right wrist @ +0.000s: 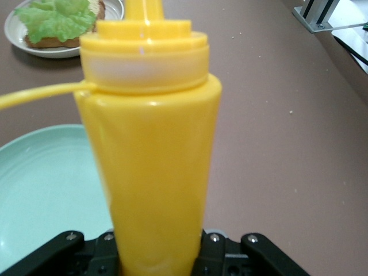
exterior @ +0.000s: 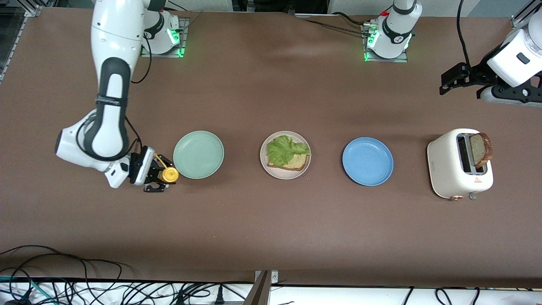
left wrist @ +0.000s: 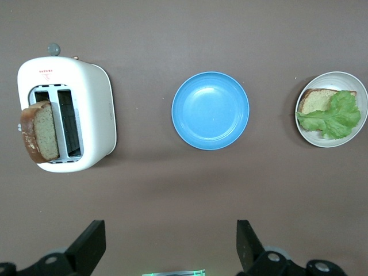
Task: Make sandwich on beige plate with both arms
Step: 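Lift the yellow bottle and carry it over the beige plate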
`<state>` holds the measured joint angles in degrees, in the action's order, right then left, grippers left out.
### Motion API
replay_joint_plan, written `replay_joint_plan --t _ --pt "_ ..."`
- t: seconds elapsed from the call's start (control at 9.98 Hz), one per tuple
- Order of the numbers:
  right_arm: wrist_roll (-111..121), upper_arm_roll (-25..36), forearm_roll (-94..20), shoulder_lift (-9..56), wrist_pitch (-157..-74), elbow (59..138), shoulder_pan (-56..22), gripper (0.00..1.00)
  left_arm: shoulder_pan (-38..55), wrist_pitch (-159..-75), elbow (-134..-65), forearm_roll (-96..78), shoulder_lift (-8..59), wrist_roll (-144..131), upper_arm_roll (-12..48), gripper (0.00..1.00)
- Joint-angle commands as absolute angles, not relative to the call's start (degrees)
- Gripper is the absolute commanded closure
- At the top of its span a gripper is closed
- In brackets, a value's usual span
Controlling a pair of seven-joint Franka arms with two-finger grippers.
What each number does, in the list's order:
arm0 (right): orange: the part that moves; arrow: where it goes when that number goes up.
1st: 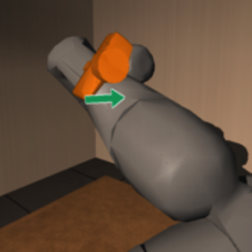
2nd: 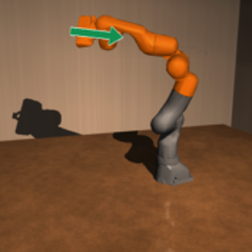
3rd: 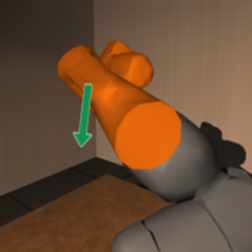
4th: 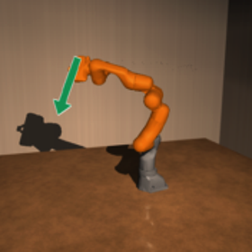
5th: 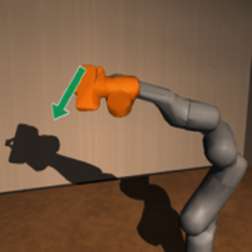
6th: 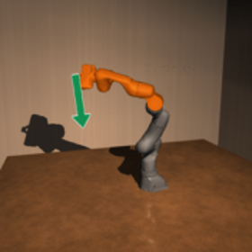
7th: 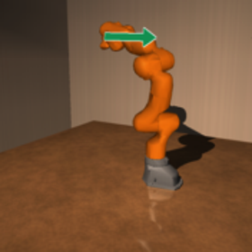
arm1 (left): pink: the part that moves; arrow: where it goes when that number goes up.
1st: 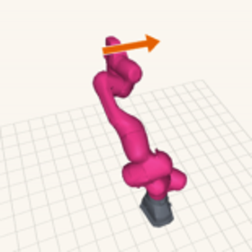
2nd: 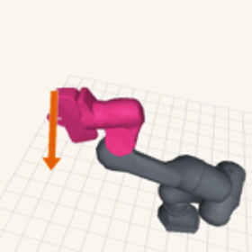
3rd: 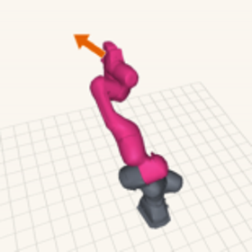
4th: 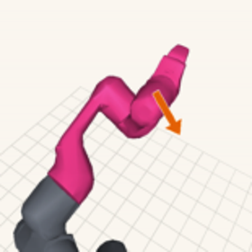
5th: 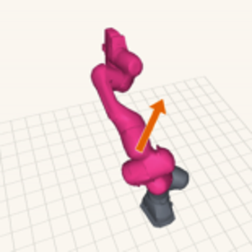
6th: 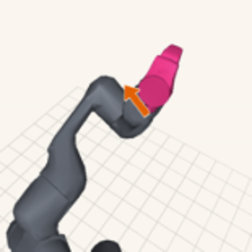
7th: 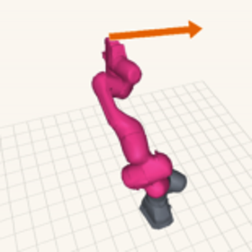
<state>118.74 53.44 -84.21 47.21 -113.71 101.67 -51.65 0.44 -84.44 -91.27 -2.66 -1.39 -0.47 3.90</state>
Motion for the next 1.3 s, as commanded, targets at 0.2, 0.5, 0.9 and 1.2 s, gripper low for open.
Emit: replay_joint_plan --t 0.2,0.5,0.9,1.2 --pt "93.2 56.9 -63.9 47.5 -126.6 96.4 -67.0 1.00 0.2 -83.9 -90.7 -2.4 -1.6 -0.1 4.0 0.00" --pt "76.8 56.7 -51.0 48.7 -132.3 95.9 -74.1 1.00 0.1 -83.9 -90.7 -2.4 -1.6 -0.1 4.0 0.00" --pt "61.4 56.4 -33.7 51.1 -132.5 94.7 -80.1 1.00 -0.1 -83.9 -90.7 -2.4 -1.6 -0.1 4.0 0.00" --pt "50.8 54.8 -23.2 53.0 -131.9 94.2 -83.7 1.00 -0.2 -83.9 -90.7 -2.4 -1.6 -0.1 4.0 0.00"
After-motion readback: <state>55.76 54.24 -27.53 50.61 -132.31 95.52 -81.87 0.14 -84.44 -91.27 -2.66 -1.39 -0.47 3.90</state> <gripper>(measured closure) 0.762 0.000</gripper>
